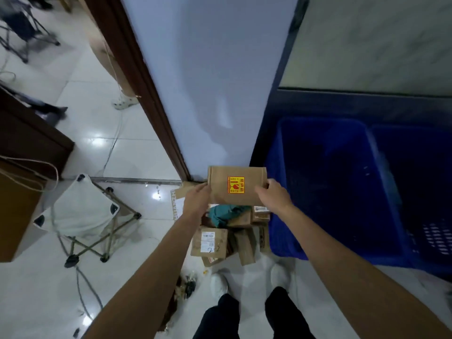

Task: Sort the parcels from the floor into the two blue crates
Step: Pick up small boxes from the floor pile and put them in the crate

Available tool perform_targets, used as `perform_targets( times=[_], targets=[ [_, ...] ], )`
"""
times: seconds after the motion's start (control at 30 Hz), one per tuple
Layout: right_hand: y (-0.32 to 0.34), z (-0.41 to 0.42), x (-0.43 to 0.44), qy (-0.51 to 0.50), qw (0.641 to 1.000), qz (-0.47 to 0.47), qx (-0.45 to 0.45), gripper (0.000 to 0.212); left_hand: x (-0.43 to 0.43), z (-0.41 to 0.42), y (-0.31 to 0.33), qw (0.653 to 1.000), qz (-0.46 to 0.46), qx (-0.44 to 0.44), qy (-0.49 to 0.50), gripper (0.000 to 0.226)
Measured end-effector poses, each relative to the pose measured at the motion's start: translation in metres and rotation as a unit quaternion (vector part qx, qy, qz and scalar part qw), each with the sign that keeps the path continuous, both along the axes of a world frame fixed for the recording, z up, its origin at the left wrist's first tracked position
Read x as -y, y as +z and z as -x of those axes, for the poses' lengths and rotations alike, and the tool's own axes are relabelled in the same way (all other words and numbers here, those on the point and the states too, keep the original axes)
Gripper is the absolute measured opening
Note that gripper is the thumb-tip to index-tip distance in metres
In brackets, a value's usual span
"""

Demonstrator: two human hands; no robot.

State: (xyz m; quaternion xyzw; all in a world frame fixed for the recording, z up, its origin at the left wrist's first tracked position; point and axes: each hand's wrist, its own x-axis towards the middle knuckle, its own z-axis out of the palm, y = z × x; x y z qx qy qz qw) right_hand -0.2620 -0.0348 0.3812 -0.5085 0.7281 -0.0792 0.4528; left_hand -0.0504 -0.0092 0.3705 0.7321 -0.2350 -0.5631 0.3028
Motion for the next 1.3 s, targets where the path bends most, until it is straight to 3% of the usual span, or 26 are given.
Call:
perform_targets(
  times=[0.17,0.3,0.43,0.77,0.87,1.07,1.3],
  targets=[
    [0.048,0.063,-0.003,-0.072,0.994,0.086,0.008,0.029,0.039,0.057,0.028,0.997,0.052,-0.003,-0.064,0.038],
    [0.067,0.126,-0.006,-0.12,0.984,0.126,0.029,0.047,0.054,0.126,0.045,0.993,0.074,0.012,-0.091,0.03],
    [0.068,0.198,-0.001,-0.15,0.978,0.129,0.057,0.049,0.064,0.198,0.052,0.994,0.069,-0.029,-0.077,0.057],
    [0.05,0.383,0.029,-0.139,0.974,0.119,0.133,0.042,0.056,0.375,0.056,0.998,0.015,-0.062,-0.012,0.063],
    [0.046,0.417,0.037,-0.139,0.973,0.115,0.146,0.058,0.048,0.407,0.052,0.999,-0.004,-0.038,-0.017,0.051],
    [0.041,0.446,0.047,-0.157,0.97,0.118,0.143,0.047,0.048,0.43,0.051,0.999,0.009,-0.042,-0.025,0.033],
    [0.046,0.45,0.052,-0.189,0.964,0.087,0.164,0.094,0.062,0.435,0.047,0.998,0.034,-0.05,-0.03,0.034]
  ],
)
